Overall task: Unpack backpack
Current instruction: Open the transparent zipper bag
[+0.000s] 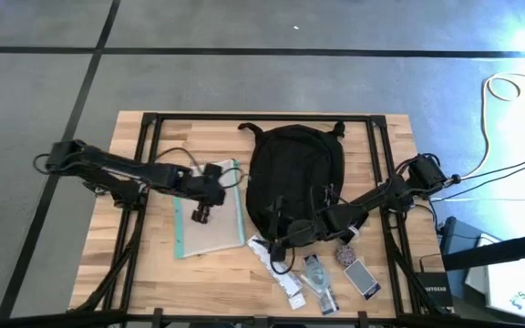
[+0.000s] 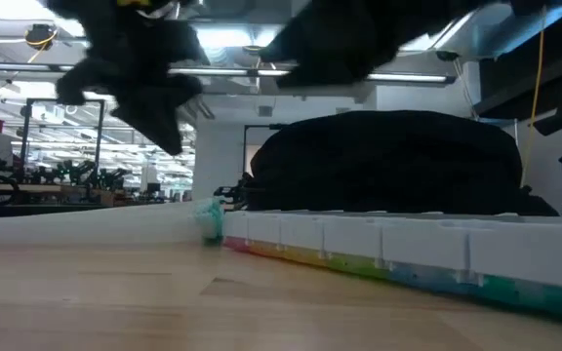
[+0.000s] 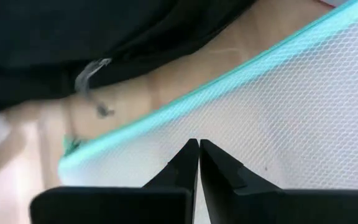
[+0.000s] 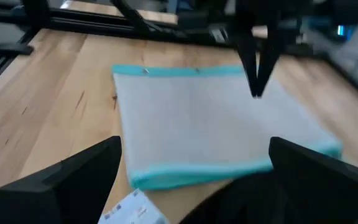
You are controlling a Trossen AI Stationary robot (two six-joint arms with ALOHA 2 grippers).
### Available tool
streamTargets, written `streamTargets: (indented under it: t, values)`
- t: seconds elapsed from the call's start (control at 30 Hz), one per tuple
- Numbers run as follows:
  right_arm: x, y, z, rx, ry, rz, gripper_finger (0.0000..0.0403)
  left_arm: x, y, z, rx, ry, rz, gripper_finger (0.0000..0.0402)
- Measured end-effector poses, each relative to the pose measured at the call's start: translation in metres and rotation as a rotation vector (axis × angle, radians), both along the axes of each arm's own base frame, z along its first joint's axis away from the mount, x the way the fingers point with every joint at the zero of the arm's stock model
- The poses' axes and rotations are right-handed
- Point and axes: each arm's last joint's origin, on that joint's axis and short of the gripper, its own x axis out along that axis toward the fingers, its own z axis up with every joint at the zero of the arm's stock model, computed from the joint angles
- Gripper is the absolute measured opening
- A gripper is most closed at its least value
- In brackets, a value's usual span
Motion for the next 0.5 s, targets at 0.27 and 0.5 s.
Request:
streamTargets:
  t: [0.27, 0.5]
  values:
    - [0.041, -0.013, 0.013, -0.165, 0.165, 0.054, 0.039, -0.051, -0.015, -0.021, -0.185, -0.086, 0.157, 0.0]
    - [0.081, -0.019, -0.007, -0.315, 0.44, 0.145, 0.039, -0.078, -0.029, -0.039, -0.203, -0.008, 0.263, 0.0]
